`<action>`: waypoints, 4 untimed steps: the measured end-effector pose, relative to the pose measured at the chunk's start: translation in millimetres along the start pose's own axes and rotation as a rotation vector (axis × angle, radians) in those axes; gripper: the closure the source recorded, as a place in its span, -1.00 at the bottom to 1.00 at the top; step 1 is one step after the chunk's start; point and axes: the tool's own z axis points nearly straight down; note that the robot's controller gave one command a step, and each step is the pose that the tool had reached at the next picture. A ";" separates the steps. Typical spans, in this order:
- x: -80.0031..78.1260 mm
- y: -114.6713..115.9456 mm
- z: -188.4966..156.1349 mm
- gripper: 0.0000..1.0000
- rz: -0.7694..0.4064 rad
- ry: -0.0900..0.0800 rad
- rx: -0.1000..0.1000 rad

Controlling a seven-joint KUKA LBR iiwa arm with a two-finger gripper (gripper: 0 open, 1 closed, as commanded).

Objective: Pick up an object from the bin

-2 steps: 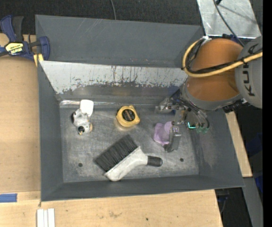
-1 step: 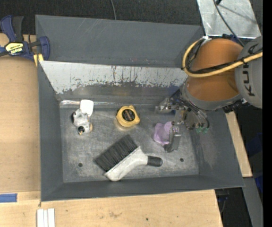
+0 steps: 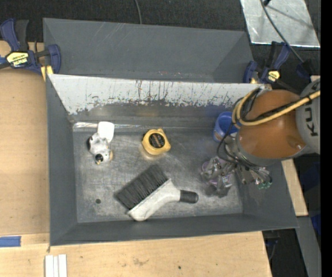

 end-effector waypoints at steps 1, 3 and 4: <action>0.0 0.0 0.0 1.00 0.000 0.000 0.000; 5.7 -17.7 -102.8 1.00 0.009 0.018 -0.006; 6.9 0.6 -169.2 1.00 0.132 0.018 -0.005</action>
Offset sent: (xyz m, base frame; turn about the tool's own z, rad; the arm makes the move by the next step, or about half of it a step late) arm -0.0042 -0.0080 0.1535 -0.0438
